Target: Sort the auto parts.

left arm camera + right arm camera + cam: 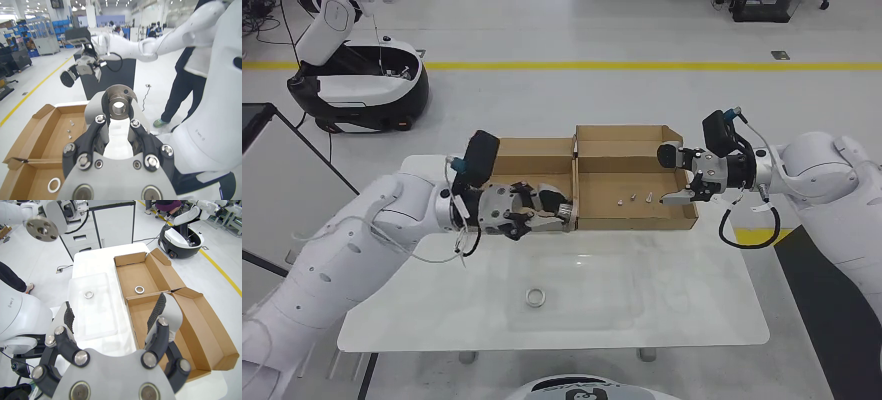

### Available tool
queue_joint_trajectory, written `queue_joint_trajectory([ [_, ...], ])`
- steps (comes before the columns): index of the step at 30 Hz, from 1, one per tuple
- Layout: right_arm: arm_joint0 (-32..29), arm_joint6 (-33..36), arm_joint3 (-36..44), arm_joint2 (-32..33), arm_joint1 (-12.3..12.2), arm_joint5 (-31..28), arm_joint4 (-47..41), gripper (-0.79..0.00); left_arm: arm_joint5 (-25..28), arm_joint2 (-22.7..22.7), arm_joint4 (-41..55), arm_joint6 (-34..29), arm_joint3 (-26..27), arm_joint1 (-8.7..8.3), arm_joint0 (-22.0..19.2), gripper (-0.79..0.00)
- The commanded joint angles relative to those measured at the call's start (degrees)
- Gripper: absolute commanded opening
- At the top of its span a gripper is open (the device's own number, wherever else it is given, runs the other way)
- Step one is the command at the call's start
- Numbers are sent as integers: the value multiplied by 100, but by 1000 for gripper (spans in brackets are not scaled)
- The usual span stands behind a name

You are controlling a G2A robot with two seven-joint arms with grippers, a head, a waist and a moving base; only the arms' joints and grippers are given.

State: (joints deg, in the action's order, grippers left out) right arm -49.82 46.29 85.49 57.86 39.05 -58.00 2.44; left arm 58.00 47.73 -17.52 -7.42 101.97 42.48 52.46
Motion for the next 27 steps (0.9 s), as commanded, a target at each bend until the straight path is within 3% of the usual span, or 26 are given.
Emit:
queue_joint_trajectory([
  [1,0,0,0,0,0,0,0,0,0,55,132,308,39,-32,107,-785],
  [10,0,0,0,0,0,0,0,0,0,95,511,1646,526,-115,411,-785],
  [16,0,0,0,0,0,0,0,0,0,-29,235,2663,841,-134,472,-785],
  [27,0,0,0,0,0,0,0,0,0,-43,218,2739,860,-134,474,-785],
])
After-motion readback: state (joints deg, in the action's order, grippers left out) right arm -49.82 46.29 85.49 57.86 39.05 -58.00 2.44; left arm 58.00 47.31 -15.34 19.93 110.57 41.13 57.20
